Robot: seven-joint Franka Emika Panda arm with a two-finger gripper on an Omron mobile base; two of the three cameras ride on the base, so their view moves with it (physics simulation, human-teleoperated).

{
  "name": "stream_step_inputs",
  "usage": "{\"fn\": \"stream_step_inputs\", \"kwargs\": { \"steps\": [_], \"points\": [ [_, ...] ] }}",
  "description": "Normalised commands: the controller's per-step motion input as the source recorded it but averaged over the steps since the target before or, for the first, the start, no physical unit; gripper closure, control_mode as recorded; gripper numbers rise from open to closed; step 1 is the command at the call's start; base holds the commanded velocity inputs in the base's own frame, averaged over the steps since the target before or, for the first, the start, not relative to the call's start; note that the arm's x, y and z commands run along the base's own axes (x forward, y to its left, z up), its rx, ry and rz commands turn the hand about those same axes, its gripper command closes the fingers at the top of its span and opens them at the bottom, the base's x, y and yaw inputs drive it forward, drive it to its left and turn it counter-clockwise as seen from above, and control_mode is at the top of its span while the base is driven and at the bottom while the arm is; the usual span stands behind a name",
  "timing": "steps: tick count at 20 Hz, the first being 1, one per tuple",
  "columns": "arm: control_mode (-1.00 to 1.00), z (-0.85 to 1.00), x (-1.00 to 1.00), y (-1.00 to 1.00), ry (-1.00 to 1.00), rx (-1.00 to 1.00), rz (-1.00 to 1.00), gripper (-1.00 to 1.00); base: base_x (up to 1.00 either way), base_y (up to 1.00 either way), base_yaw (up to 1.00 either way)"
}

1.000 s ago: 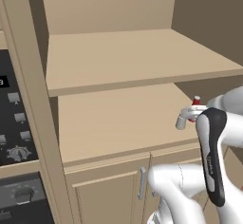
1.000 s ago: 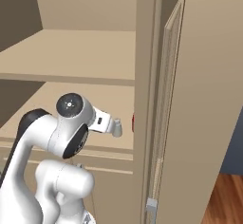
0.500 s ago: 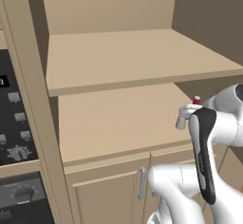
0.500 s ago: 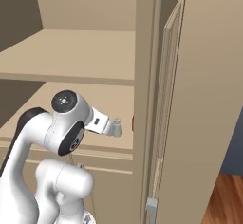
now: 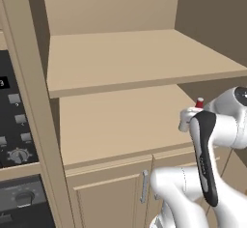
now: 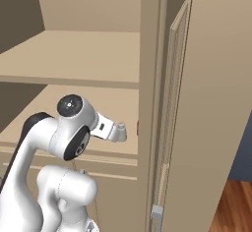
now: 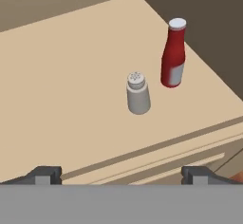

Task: Collect the paprika, ketchup, and shaker from the cabinet and place them next to the stove.

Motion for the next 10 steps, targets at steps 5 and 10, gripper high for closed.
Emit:
{"fn": "stream_step_inputs", "kwargs": {
  "steps": [5, 10],
  "points": [
    [-1.00, -0.25, 0.12, 0.00, 0.00, 0.00, 0.00, -1.00, 0.00, 0.00, 0.00],
    [-1.00, -0.27, 0.16, -0.01, 0.00, 0.00, 0.00, -1.00, 0.00, 0.00, 0.00]
  ]
}}
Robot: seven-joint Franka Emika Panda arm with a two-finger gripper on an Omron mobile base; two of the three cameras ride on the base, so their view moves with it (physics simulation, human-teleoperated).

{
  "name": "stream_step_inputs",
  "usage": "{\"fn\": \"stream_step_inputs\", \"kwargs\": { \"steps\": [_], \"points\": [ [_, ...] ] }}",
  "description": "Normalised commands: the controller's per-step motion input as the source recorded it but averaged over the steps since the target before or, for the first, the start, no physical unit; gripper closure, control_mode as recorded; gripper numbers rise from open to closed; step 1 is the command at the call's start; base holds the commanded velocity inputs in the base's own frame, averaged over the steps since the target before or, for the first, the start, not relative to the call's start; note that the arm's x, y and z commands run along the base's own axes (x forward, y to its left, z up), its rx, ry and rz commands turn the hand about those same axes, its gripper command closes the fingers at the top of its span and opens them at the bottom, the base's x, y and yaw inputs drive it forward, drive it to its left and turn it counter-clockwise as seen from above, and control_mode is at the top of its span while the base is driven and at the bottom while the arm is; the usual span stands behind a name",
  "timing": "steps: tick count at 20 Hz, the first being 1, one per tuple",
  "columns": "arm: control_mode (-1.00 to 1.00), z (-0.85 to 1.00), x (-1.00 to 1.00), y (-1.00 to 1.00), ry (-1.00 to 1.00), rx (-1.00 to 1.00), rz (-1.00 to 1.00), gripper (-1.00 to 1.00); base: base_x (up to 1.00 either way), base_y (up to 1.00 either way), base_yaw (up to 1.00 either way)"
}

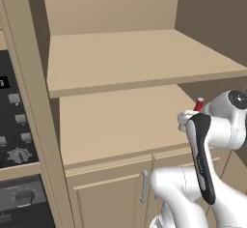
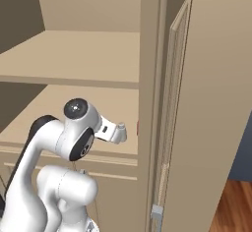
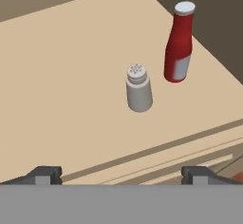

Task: Collect the paprika, ketchup, and shaker from the cabinet and place them next to the stove.

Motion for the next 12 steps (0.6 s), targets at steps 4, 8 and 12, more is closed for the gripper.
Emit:
{"fn": "stream_step_inputs", "kwargs": {
  "steps": [4, 8, 12],
  "points": [
    [-1.00, -0.22, 0.21, 0.00, 0.00, 0.00, 0.00, -1.00, 0.00, 0.00, 0.00],
    [-1.00, -0.16, 0.23, 0.00, 0.00, 0.00, 0.00, -1.00, 0.00, 0.00, 0.00],
    [-1.00, -0.11, 0.26, -0.04, 0.00, 0.00, 0.00, -1.00, 0.00, 0.00, 0.00]
  ]
}}
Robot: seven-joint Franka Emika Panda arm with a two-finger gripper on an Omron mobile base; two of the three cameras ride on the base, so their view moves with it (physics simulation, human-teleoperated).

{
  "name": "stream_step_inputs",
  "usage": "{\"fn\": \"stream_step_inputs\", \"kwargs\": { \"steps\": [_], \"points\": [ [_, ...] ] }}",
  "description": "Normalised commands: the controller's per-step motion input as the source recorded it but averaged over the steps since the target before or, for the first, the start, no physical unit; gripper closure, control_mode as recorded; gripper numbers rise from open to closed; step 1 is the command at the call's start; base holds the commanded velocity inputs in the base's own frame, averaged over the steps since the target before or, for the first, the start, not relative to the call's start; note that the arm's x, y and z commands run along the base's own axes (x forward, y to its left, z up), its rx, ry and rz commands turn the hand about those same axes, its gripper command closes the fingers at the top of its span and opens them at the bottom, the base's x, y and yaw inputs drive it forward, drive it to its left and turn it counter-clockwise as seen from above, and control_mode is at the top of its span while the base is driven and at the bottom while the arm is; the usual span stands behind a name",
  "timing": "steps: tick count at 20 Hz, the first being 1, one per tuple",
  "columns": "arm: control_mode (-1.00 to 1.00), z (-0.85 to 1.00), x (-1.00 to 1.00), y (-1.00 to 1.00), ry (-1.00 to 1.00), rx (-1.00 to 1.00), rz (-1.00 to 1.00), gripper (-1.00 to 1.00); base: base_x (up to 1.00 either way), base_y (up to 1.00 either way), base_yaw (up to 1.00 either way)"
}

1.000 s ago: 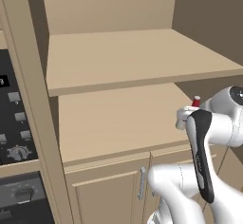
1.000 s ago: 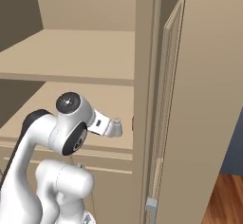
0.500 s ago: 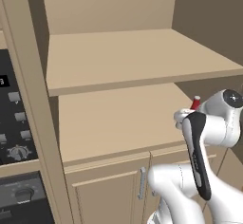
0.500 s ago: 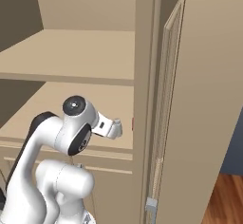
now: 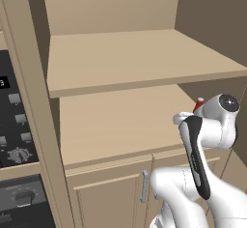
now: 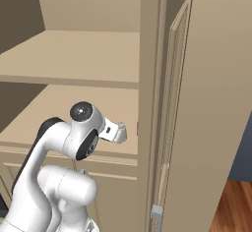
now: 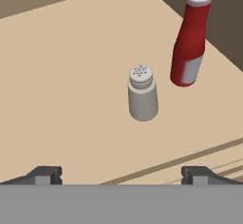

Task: Collect the paprika, ketchup, and shaker from the cabinet and place them next to the stove.

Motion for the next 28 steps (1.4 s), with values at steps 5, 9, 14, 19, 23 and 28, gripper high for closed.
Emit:
{"fn": "stream_step_inputs", "kwargs": {
  "steps": [5, 9, 14, 19, 23, 28],
  "points": [
    [-1.00, -0.06, 0.26, -0.11, 0.00, 0.00, 0.00, -1.00, 0.00, 0.00, 0.00],
    [-1.00, -0.04, 0.19, -0.21, 0.00, 0.00, 0.00, -1.00, 0.00, 0.00, 0.00],
    [-1.00, -0.08, 0.14, -0.17, 0.00, 0.00, 0.00, -1.00, 0.00, 0.00, 0.00],
    [-1.00, -0.14, 0.09, -0.06, 0.00, 0.00, 0.00, -1.00, 0.00, 0.00, 0.00],
    [-1.00, -0.11, 0.07, 0.00, 0.00, 0.00, 0.00, -1.00, 0.00, 0.00, 0.00],
    [-1.00, -0.06, 0.03, -0.04, 0.00, 0.00, 0.00, -1.00, 0.00, 0.00, 0.00]
  ]
}}
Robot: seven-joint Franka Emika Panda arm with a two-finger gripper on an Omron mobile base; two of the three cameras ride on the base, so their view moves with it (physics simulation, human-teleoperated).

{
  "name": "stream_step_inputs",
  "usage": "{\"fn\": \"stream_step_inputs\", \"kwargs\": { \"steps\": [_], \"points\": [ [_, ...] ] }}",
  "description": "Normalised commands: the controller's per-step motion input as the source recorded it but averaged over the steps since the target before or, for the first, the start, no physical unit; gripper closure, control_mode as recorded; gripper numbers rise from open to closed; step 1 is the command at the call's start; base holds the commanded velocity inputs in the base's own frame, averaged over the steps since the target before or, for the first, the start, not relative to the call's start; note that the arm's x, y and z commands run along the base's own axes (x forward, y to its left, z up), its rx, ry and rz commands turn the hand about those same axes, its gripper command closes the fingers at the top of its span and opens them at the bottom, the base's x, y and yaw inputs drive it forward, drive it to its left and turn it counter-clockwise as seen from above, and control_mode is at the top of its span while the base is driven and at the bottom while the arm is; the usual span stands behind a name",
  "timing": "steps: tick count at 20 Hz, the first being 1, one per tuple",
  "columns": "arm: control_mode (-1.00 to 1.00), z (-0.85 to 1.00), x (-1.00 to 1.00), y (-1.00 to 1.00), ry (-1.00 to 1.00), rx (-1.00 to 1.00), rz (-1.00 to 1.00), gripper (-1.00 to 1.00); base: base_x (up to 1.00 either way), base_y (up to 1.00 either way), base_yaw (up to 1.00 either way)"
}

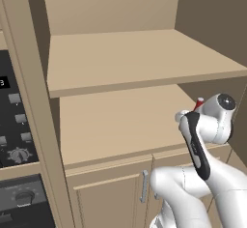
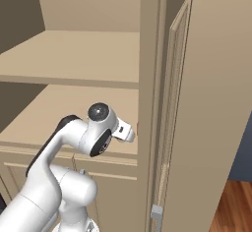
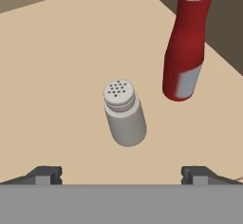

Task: Collect the paprika, ketchup, and shaker from the cabinet and place them next to the stove.

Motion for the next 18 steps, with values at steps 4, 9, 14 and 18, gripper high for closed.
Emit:
{"fn": "stream_step_inputs", "kwargs": {
  "steps": [4, 9, 14, 18],
  "points": [
    [-1.00, -0.08, 0.01, -0.10, 0.00, 0.00, 0.00, -1.00, 0.00, 0.00, 0.00],
    [-1.00, -0.05, 0.01, -0.06, 0.00, 0.00, 0.00, -1.00, 0.00, 0.00, 0.00],
    [-1.00, 0.00, 0.05, 0.02, 0.00, 0.00, 0.00, -1.00, 0.00, 0.00, 0.00],
    [-1.00, 0.00, 0.04, 0.03, 0.00, 0.00, 0.00, -1.00, 0.00, 0.00, 0.00]
  ]
}}
